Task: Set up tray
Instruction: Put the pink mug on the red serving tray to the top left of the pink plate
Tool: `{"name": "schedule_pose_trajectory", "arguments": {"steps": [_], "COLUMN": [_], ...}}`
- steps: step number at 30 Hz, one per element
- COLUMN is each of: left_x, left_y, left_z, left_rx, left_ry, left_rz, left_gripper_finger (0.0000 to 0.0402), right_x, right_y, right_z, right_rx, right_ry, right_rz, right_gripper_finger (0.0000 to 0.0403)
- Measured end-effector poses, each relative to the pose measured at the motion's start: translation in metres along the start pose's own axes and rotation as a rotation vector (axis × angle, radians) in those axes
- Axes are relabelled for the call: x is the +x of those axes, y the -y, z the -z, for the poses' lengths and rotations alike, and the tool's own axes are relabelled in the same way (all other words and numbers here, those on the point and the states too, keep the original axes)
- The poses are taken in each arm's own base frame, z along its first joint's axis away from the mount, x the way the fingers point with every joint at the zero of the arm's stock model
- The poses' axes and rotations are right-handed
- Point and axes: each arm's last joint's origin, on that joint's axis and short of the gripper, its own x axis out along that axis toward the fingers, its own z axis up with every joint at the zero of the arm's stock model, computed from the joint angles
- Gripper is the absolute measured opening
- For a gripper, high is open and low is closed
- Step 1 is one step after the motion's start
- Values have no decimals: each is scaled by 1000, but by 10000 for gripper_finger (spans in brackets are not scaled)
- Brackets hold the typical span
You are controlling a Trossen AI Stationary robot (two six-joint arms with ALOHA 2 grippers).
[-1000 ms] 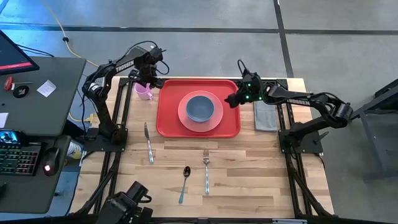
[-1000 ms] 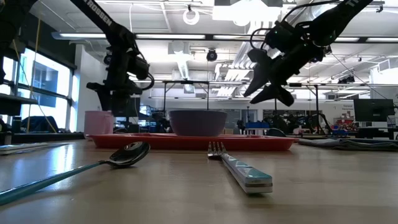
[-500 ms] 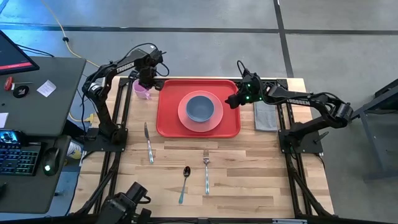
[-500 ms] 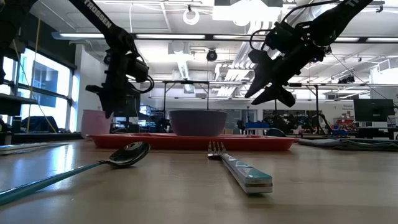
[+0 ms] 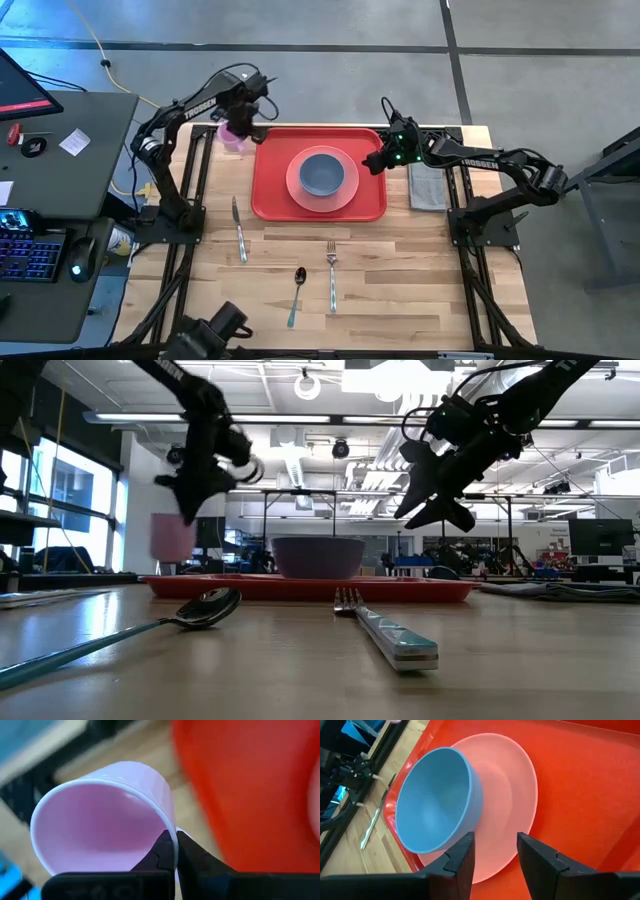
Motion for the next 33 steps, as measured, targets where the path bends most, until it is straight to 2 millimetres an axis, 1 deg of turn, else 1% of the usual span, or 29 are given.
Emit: {"name": "schedule_pose_trajectory", "arguments": {"steps": [4,6,8,11,15,18,22,25,33], "left_x": [-23,-28,-28,-17,5,18,26,28,27], "left_y": [26,40,53,70,83,86,89,89,90], "left_z": [-9,-12,-11,-12,-15,-17,-20,-21,-23], "left_rx": [163,250,332,430,512,542,550,553,567], "left_ry": [153,230,261,221,128,72,54,51,80], "left_rz": [48,69,74,72,86,73,72,69,70], "left_gripper_finger": [33,33,33,33,33,34,47,52,48], "right_x": [0,0,0,0,0,0,0,0,0], "right_y": [0,0,0,0,0,-1,-2,-2,-1], "right_z": [0,0,0,0,1,1,2,2,2], "right_rx": [-4,-3,-2,10,34,35,35,35,23], "right_ry": [0,0,0,-3,-16,-33,-41,-41,-39], "right_rz": [1,0,0,-3,-17,-40,-51,-50,-45], "right_gripper_finger": [137,137,137,137,137,137,137,137,137]}}
